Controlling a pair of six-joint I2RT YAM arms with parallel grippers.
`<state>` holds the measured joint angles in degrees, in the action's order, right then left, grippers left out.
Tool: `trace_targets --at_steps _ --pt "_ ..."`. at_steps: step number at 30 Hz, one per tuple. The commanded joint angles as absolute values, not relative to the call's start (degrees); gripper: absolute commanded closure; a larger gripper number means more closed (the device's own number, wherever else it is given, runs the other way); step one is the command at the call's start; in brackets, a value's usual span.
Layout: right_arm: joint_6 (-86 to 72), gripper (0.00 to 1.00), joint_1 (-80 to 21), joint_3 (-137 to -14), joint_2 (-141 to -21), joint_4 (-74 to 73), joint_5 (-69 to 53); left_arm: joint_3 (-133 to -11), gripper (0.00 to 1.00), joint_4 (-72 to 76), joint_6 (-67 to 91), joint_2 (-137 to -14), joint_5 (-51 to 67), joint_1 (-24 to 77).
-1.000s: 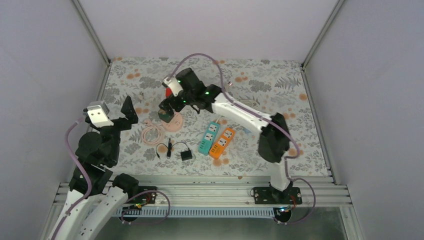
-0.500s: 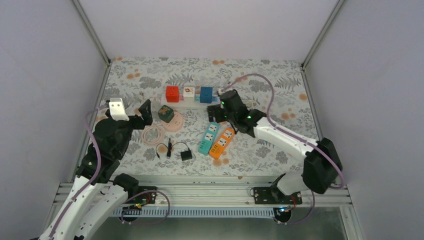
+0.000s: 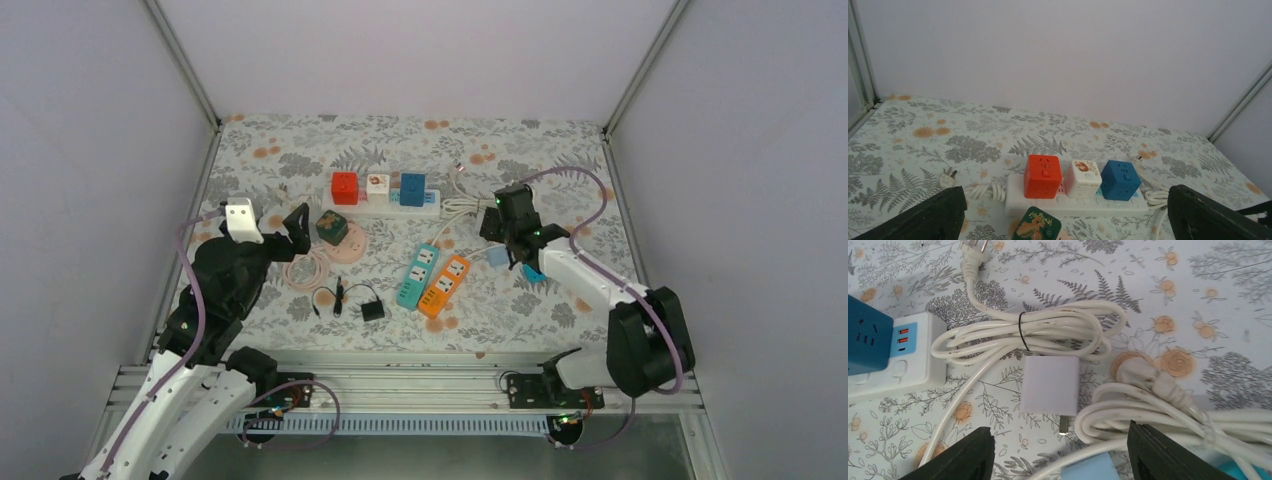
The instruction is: Insert the plug
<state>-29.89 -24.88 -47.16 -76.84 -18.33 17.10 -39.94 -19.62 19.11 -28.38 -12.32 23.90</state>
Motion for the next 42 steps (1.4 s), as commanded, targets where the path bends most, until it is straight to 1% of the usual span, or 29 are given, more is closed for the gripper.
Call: trace_targets --at_steps 1,7,17,21,24,27,30,34,38,42 --pt "-28.8 0.34 -23.1 -50.8 -82.5 -15.4 10.3 -40.0 0.0 -20.0 20.3 -28.5 -11.0 23.8" --pt "-28.3 0.36 -22.8 -56.1 -91.8 -16.1 10.7 -40.4 0.0 -20.6 20.7 -28.3 -10.9 23.8" --pt "-27.2 0.29 -22.7 -60.9 -102.4 -16.8 16.1 -40.0 0.0 -21.9 22.3 -28.1 -11.4 23.8" --pt "-27.2 0.3 -22.7 -61.6 -104.7 -16.6 15.6 -40.4 0.0 -21.7 22.8 -28.6 -10.7 23.8" --pt "-27.1 0.33 -22.7 -61.9 -105.7 -16.5 15.2 -40.9 0.0 -21.7 23.1 -29.0 -10.1 23.8" --pt "-27.2 0.4 -22.7 -62.2 -106.2 -16.6 15.7 -41.2 0.0 -21.8 23.8 -29.4 -9.4 23.8" --pt "-27.8 0.44 -22.7 -62.6 -106.4 -16.9 16.2 -41.6 0.0 -21.6 24.8 -29.5 -8.3 23.8" --pt "-28.0 0.53 -22.8 -62.7 -104.6 -16.9 13.9 -42.0 0.0 -22.7 27.6 -28.9 -6.7 23.8" --pt "-27.8 0.54 -23.7 -61.2 -98.6 -15.1 10.0 -40.6 0.0 -21.2 29.8 -26.5 -1.9 23.8" --pt "-26.6 0.53 -24.5 -58.7 -89.5 -12.6 3.8 -39.5 0.0 -17.3 31.2 -27.3 4.4 23.8"
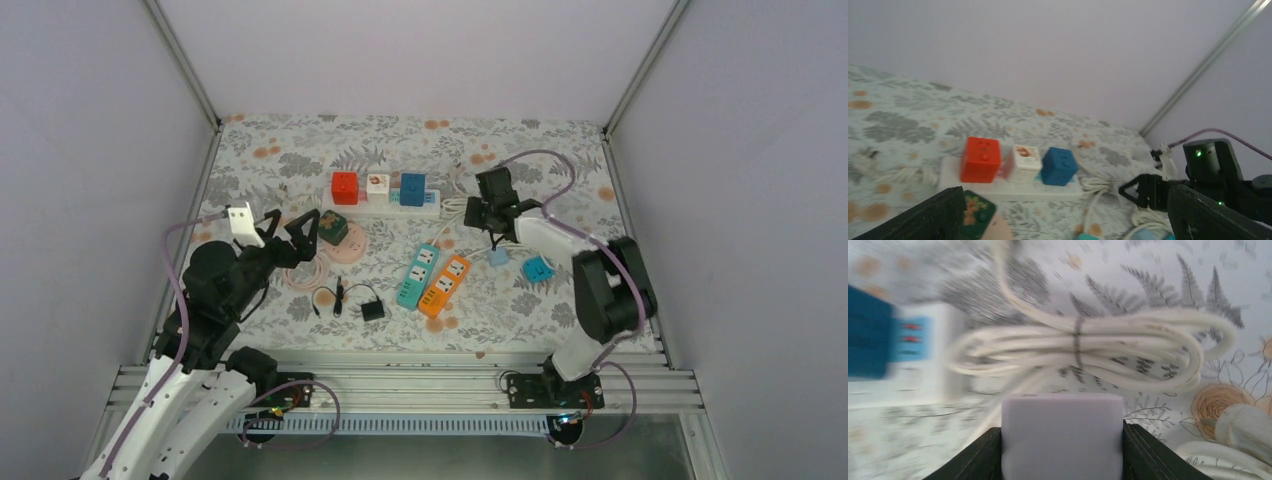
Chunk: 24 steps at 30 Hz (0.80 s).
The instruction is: Insert the plug
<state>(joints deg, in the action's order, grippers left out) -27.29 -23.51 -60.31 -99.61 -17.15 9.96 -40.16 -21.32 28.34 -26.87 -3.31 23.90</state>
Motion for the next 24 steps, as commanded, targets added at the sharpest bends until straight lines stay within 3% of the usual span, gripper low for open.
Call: trace_targets --at_steps 1,7,11,18,24 --pt "-26.4 0.53 -24.7 -57.9 -87.3 -11.8 1.6 -39.2 0.0 -16.2 31.7 -28.1 6.7 23.8" --pt "-26.0 0.51 -25.1 -52.8 -76.5 -7.1 -13.6 -38.3 0.0 -9.1 34.3 -36.0 13.5 23.9" --pt "-30.8 0.5 -25.3 -49.1 -71.7 -2.8 -22.0 -37.7 0.0 -4.2 34.5 -40.6 10.8 25.6" --pt "-48.3 0.49 -25.7 -43.2 -66.6 7.5 -31.1 -34.2 0.0 9.3 28.2 -51.1 6.8 34.6" --pt "-50.1 0.47 -25.9 -44.1 -67.5 16.5 -42.6 -36.8 0.05 20.1 25.5 -61.4 14.8 38.4"
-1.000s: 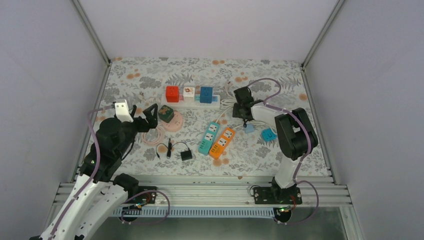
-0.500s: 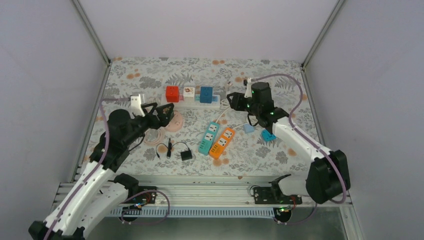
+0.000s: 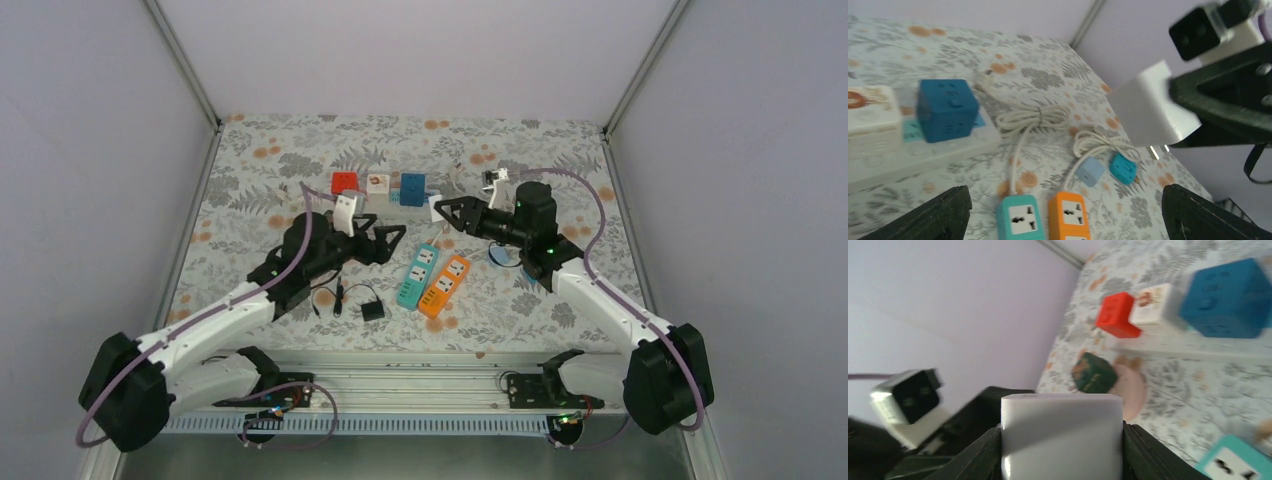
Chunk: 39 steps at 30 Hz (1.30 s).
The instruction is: Insert the plug
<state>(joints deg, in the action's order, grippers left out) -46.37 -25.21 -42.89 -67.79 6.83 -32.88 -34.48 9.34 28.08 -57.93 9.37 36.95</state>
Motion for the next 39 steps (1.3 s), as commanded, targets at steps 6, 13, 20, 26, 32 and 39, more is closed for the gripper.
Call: trace_targets --at_steps 6,13,20,26,32,39 --pt "-42.9 0.47 -25.7 -48.3 -70.2 17.1 -48.9 -38.7 0.0 27.7 29.1 -65.6 22.7 37.7" --pt "-42.3 0.47 -25.6 -52.3 -75.3 24.2 -57.0 -40.0 0.0 37.4 37.4 -69.8 36.7 33.2" --pt "-43.6 0.46 -25.6 -56.1 -76.5 28.7 -59.3 -37.9 0.01 50.7 45.7 -71.8 44.7 28.1" --pt "-46.3 0.46 -25.8 -58.2 -78.7 31.5 -60.0 -41.5 0.04 49.5 50.5 -74.0 47.5 28.1" --pt "-47.8 0.45 -26.5 -58.7 -80.5 34.0 -60.0 -41.6 0.05 57.7 60.7 -77.4 50.0 28.7" --pt "-47.4 0.45 -27.1 -58.9 -80.4 33.8 -60.6 -42.6 0.25 58.1 60.9 -78.7 49.2 28.7"
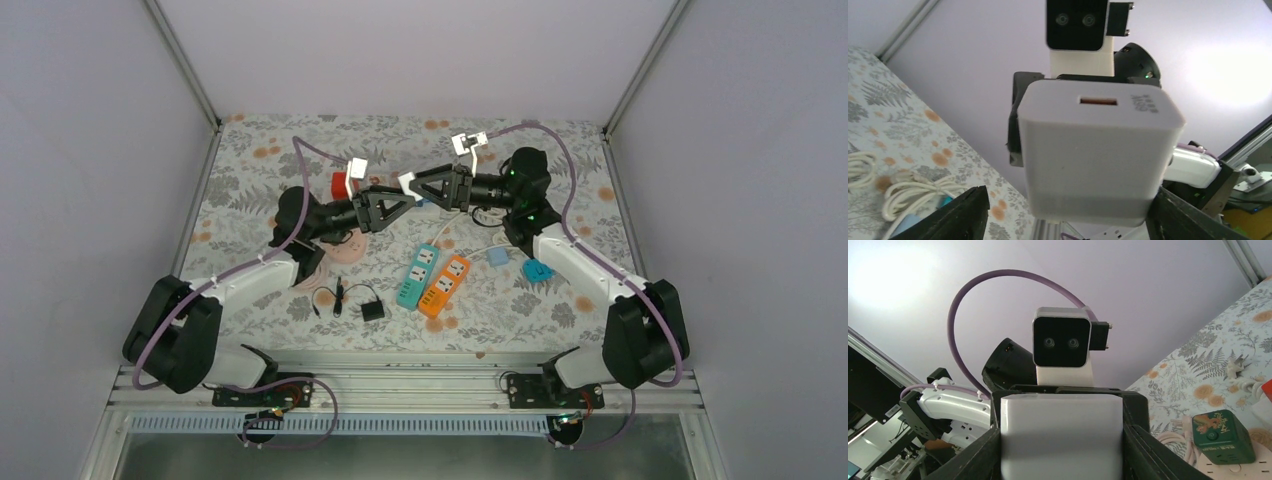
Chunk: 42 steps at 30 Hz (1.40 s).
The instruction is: Insert the plug
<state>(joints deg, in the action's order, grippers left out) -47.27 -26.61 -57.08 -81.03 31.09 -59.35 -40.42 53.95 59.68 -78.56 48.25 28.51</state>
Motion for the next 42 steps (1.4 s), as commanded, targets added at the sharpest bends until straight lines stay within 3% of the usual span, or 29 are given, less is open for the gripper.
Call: trace_targets --at_steps 1,9,14,18,23,26,32,42 --pt "-47.2 0.45 -27.0 -59.2 -80.4 33.2 -60.7 -43.0 0.28 58.0 60.6 -78.7 49.2 28.7" --pt "-46.8 0.45 -27.2 -59.6 -80.2 31.7 -62.0 -44.3 0.31 56.4 59.4 -79.0 49.9 29.1" --pt "-46.3 0.44 -27.2 -59.5 -80.2 30.6 -60.9 -44.6 0.45 55.0 58.1 -78.8 50.1 29.4" --pt "-44.0 0.37 -27.2 -60.1 -79.9 26.4 -58.5 -45.1 0.5 49.6 53.2 -77.9 49.0 29.4" --pt "-33.9 0.18 -27.1 -63.4 -78.0 10.2 -49.1 -47.7 0.51 32.6 35.9 -75.9 42.8 29.4" --pt "-27.2 0.13 -27.1 -65.9 -76.9 -0.5 -41.0 -48.9 0.52 24.5 21.8 -75.0 38.6 29.4" --pt "-19.0 0.14 -28.1 -73.6 -76.7 -18.0 -28.3 -54.2 0.52 11.1 -8.9 -74.5 26.2 31.5" --pt "-18.1 0.18 -31.7 -80.2 -80.2 -26.1 -20.6 -59.6 0.52 6.0 -28.9 -80.3 13.5 37.0"
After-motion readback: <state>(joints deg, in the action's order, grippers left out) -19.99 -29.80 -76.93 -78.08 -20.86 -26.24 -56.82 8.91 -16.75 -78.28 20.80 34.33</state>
